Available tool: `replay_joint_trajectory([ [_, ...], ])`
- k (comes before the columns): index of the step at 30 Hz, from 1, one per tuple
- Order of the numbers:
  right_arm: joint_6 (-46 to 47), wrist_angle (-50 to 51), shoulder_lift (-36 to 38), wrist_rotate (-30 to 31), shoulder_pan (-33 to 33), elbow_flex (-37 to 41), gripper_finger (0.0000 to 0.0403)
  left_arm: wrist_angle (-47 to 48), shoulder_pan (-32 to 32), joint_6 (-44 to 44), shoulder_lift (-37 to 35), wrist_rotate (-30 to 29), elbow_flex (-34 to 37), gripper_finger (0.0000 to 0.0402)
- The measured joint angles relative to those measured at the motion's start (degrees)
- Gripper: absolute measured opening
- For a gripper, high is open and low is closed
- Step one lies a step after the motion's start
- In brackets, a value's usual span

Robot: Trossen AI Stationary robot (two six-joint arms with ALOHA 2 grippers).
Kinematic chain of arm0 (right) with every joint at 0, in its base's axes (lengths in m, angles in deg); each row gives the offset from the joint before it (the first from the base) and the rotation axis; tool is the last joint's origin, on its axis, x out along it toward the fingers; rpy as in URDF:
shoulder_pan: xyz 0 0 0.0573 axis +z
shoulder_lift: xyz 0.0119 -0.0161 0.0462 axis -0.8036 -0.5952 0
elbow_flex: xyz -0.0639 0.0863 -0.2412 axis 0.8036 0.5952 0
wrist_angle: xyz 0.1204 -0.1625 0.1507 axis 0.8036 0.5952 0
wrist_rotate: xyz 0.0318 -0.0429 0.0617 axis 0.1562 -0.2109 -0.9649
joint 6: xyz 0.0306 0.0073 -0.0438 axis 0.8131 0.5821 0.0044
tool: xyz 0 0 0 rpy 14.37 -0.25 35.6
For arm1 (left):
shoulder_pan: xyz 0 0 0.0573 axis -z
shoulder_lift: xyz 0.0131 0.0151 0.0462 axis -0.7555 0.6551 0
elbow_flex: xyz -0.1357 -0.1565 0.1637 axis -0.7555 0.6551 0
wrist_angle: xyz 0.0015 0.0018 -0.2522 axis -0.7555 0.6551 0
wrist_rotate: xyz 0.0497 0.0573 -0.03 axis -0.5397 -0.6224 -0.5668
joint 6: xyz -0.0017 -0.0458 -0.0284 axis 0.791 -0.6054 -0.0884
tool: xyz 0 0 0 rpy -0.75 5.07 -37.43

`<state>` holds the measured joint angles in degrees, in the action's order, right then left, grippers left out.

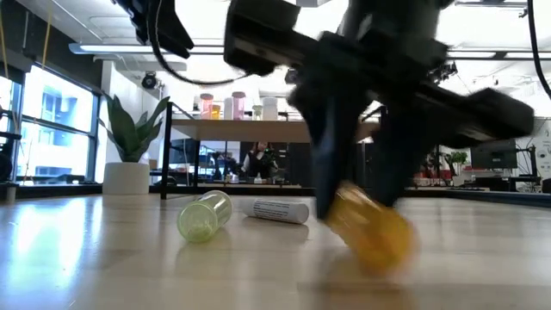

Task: Pick and place medicine bottles onto shelf by color
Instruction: Put the small orange pill bottle on the shelf

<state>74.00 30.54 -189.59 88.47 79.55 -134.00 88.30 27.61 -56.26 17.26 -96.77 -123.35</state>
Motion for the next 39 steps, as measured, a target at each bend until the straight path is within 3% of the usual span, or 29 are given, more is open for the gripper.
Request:
replay_joint_trajectory([
  [9,-9.7,0.1,6.6,13.9,-2.2,0.0,0.0096,0.0,-3.0,0.4,-1.0,7.8,0.0,0.0255],
  [17,-22.2,-0.4,13.3,27.9,-6.3,0.0,0.0096,-0.1,-4.9,0.4,-2.9,10.9,0.0,0.0255],
  [23,-34.7,-4.1,16.8,35.0,-10.5,0.0,0.0096,0.0,-6.1,-0.6,-4.3,12.1,0.0,0.0255],
  [30,-54.5,-15.1,20.1,36.1,-16.9,0.0,0.0096,-0.1,-7.1,-4.5,-4.9,21.2,0.0,0.0255],
  [39,-73.5,-29.9,21.8,24.5,-25.1,-0.1,0.0097,-5.3,-7.0,-9.1,-3.2,30.3,0.0,0.0255],
])
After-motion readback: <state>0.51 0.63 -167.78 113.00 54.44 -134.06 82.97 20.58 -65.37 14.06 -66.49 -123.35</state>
